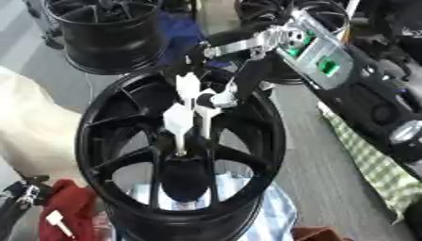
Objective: Pull the pin out of the wheel hub.
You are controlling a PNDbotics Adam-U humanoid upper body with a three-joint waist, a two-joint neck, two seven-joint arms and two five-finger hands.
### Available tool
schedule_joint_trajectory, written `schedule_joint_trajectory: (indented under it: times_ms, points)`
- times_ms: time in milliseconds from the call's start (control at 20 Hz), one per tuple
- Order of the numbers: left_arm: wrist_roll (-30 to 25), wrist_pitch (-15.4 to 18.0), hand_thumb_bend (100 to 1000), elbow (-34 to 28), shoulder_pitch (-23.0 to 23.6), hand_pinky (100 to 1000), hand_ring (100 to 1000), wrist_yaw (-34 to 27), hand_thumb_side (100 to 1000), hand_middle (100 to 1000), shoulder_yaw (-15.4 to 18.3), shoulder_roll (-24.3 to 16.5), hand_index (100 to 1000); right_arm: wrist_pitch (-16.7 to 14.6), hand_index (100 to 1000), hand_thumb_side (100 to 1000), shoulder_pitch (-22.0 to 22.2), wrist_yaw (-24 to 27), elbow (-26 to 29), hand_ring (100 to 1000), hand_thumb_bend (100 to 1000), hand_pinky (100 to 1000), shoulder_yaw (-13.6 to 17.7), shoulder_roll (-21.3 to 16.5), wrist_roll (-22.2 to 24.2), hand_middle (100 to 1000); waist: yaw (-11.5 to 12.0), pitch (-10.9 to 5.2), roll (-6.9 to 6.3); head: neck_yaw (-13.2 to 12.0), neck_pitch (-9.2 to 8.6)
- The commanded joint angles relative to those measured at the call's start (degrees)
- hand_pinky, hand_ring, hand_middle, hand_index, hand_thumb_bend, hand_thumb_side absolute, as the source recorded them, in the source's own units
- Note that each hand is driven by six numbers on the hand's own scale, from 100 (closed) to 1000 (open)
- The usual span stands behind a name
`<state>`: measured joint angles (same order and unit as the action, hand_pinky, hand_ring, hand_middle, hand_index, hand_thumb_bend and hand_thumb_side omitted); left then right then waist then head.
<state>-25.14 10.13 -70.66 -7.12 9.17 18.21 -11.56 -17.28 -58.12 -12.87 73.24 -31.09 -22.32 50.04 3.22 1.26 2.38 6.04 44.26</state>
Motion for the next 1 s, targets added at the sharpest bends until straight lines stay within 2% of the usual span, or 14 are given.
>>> schedule_joint_trajectory:
  times_ms: [50,300,1000]
  points:
    - [-0.2,0.1,100,-0.9,-0.7,625,602,-0.4,641,564,-0.1,-0.4,764,-3.2,995,439,-1.0,-1.8,-1.7,929,140,858,0.6,-0.2,1.9,919,0.1,-0.4,-0.33,0.2,-0.14]
    - [-0.4,0.0,100,-1.0,-0.7,626,602,-0.4,643,564,-0.1,-0.4,764,-4.5,996,416,-0.6,-3.9,-3.8,932,125,861,1.0,-0.1,1.9,918,0.1,-0.44,-0.34,0.3,-0.14]
    - [-0.5,0.0,100,-1.2,-0.6,626,603,-0.5,645,565,0.0,-0.3,764,-6.2,972,431,0.3,-8.0,-9.7,928,134,863,2.8,-0.2,1.9,890,0.1,-0.48,-0.39,0.1,-0.14]
